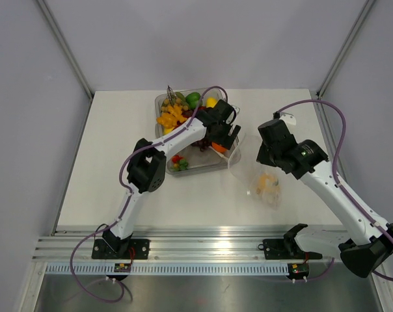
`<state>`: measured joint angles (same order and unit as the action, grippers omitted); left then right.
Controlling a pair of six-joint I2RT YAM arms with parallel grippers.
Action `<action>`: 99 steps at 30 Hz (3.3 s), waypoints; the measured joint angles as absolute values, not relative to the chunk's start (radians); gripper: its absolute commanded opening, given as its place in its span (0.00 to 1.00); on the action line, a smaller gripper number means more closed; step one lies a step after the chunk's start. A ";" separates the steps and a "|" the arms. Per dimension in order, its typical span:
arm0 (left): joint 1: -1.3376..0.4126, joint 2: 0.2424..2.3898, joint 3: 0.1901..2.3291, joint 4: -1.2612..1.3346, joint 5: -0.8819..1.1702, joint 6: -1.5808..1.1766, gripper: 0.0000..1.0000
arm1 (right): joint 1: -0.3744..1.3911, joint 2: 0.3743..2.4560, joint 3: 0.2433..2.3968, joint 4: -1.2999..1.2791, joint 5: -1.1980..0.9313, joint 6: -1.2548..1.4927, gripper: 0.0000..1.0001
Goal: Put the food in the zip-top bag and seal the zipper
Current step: Pick up the fake fruit from the bin, then place the fake fruit in the zipper food storage bag, then pick up the fake fruit from the bin.
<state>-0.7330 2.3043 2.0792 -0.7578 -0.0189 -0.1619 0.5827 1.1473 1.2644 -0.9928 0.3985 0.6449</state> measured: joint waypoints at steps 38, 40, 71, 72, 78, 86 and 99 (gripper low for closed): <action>-0.663 1.671 1.682 -0.577 0.388 -0.474 0.34 | 0.583 1.324 1.280 -0.834 0.299 0.621 0.00; -0.679 1.673 1.656 -0.570 0.405 -0.490 0.34 | 0.583 1.324 1.294 -0.833 0.295 0.621 0.00; -0.721 1.432 1.464 -0.696 0.236 -0.446 0.61 | 0.582 1.280 1.284 -0.827 0.282 0.633 0.00; -0.714 1.437 1.451 -0.706 0.195 -0.457 0.61 | 0.582 1.280 1.284 -0.827 0.279 0.633 0.00; -0.699 1.596 1.424 -0.751 -0.090 -0.557 0.60 | 0.582 1.279 1.282 -0.826 0.269 0.634 0.00; -0.699 1.817 1.417 -0.772 -0.318 -0.643 0.66 | 0.582 1.256 1.275 -0.827 0.270 0.633 0.00; -0.699 1.943 1.440 -0.779 -0.435 -0.656 0.47 | 0.582 1.253 1.274 -0.828 0.270 0.633 0.00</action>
<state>-0.6987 1.9434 1.4403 -0.7788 -0.4351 -0.6563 0.5816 1.2530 1.2743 -0.8276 0.2695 0.6331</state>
